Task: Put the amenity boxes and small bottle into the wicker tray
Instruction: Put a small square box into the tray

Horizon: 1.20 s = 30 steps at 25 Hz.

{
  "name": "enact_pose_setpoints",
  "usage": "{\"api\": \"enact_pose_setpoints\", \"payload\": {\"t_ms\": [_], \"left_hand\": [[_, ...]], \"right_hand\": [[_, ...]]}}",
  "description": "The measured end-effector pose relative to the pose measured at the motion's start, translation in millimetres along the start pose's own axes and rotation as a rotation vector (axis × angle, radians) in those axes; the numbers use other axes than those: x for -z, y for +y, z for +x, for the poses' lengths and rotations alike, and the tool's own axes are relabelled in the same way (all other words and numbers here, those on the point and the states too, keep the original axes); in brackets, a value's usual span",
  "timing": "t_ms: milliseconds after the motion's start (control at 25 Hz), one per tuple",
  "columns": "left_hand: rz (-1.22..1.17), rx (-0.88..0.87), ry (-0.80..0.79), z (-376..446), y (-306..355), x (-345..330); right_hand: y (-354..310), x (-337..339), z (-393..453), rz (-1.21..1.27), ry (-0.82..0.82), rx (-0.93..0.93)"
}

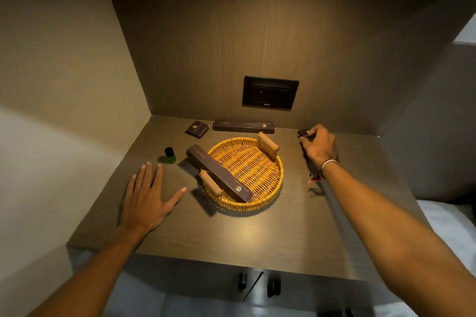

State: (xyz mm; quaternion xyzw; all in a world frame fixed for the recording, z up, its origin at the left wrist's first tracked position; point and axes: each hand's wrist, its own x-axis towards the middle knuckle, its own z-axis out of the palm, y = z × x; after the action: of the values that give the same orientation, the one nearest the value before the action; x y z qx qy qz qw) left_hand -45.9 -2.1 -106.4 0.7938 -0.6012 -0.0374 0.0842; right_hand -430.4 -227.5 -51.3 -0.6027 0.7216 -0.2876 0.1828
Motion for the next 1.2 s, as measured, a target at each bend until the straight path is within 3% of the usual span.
{"api": "enact_pose_setpoints", "payload": {"t_ms": [160,240,360,440,800,1040,1200], "left_hand": [[-0.007,-0.006,0.000,0,2,1],[-0.016,-0.004,0.001,-1,2,1],[-0.022,-0.006,0.003,-1,1,2],[-0.020,-0.004,0.006,-1,1,2],[-0.011,0.006,0.004,0,1,2],[-0.003,0.001,0.013,1,-2,-2],[0.000,0.000,0.012,2,-5,-4]], "right_hand": [[-47,12,-24,0.267,0.039,0.318],[-72,15,-46,0.285,-0.015,0.510],[-93,6,-79,0.032,-0.187,0.689],[-93,-5,-94,-0.190,-0.206,0.746],[-106,-16,-112,-0.447,-0.268,0.724],[-122,-4,-119,-0.669,-0.645,0.517],[-126,3,-119,-0.789,-0.726,0.437]]}}
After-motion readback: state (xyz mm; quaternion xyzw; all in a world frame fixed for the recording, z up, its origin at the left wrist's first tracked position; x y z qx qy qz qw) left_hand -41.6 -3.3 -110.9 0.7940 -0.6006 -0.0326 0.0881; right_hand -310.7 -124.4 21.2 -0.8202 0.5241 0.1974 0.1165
